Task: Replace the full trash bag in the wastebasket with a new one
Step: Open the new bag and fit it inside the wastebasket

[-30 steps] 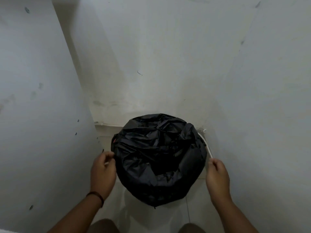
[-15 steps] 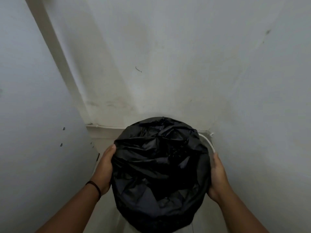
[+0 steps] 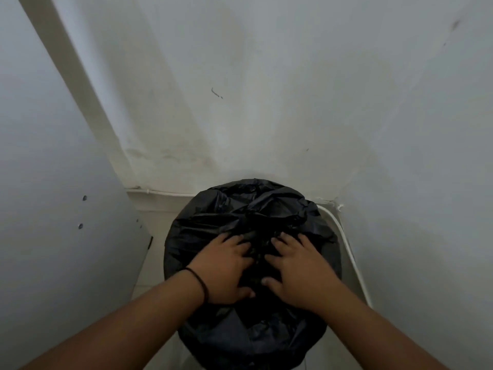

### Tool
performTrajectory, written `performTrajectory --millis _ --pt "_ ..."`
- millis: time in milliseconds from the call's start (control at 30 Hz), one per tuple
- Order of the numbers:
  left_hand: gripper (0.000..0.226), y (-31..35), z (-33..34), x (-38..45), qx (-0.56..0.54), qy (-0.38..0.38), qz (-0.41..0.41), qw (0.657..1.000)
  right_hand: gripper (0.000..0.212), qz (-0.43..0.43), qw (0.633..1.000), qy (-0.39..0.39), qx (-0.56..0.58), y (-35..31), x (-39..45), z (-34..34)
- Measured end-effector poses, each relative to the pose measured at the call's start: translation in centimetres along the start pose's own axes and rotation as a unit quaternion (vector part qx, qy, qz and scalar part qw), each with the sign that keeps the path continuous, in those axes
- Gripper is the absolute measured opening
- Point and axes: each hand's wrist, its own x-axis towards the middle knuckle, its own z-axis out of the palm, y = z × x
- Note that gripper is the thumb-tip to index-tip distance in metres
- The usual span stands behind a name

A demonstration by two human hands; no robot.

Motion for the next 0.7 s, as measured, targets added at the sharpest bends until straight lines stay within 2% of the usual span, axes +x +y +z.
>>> performTrajectory --millis 33,100,167,200,233,267,300,333,367,400,467,567,633,700 --pt "0.083 -0.3 0.4 0.4 0.044 -0.080 -0.030 0.995 0.074 0.020 0.994 -0.092 -0.062 0.2 0.4 0.6" --pt "0.103 -1.3 1.0 0.8 0.078 -0.215 -0.097 0.969 0.093 0.044 0.962 -0.228 -0.143 0.8 0.8 1.4" --pt "0.114 -2.1 1.5 1.1 0.073 -0.305 -0.150 0.937 0.099 0.053 0.925 -0.324 -0.190 1.0 1.2 1.9" --pt "0.116 -2.0 1.4 1.3 0.066 -0.325 -0.162 0.929 0.095 0.053 0.916 -0.346 -0.197 0.8 1.6 1.8" --pt "0.114 -1.8 1.1 1.6 0.051 -0.318 -0.166 0.932 0.085 0.051 0.925 -0.328 -0.184 0.3 2.0 1.5" --pt "0.103 -1.4 0.8 2.2 0.033 -0.277 -0.156 0.947 0.065 0.036 0.951 -0.267 -0.152 -0.2 2.6 1.1" --pt "0.082 -1.0 0.5 2.9 0.012 -0.204 -0.128 0.970 0.044 0.013 0.973 -0.193 -0.123 -0.6 3.4 0.6" --pt "0.060 -0.7 -0.1 3.6 -0.011 -0.132 -0.096 0.987 0.032 -0.018 0.986 -0.135 -0.101 -0.9 4.3 0.0" --pt "0.043 -0.5 -0.5 4.2 -0.027 -0.094 -0.069 0.993 0.029 -0.044 0.988 -0.113 -0.099 -0.9 5.2 -0.2" --pt "0.033 -0.6 -0.6 4.9 -0.029 -0.088 -0.051 0.994 0.030 -0.060 0.986 -0.114 -0.110 -0.9 6.2 -0.2" --pt "0.034 -1.1 -0.1 6.1 -0.013 -0.145 -0.032 0.989 0.035 -0.054 0.980 -0.143 -0.129 -0.4 7.5 1.0" --pt "0.070 -2.0 2.1 7.6 0.016 -0.278 -0.044 0.959 0.047 -0.009 0.970 -0.216 -0.108 0.8 8.8 3.9" --pt "0.089 -2.5 3.5 8.2 0.036 -0.365 -0.058 0.928 0.062 0.009 0.945 -0.292 -0.150 1.0 9.5 5.5" --pt "0.085 -2.9 4.4 8.6 0.031 -0.435 -0.065 0.898 0.081 0.026 0.912 -0.374 -0.166 1.0 9.9 6.6"
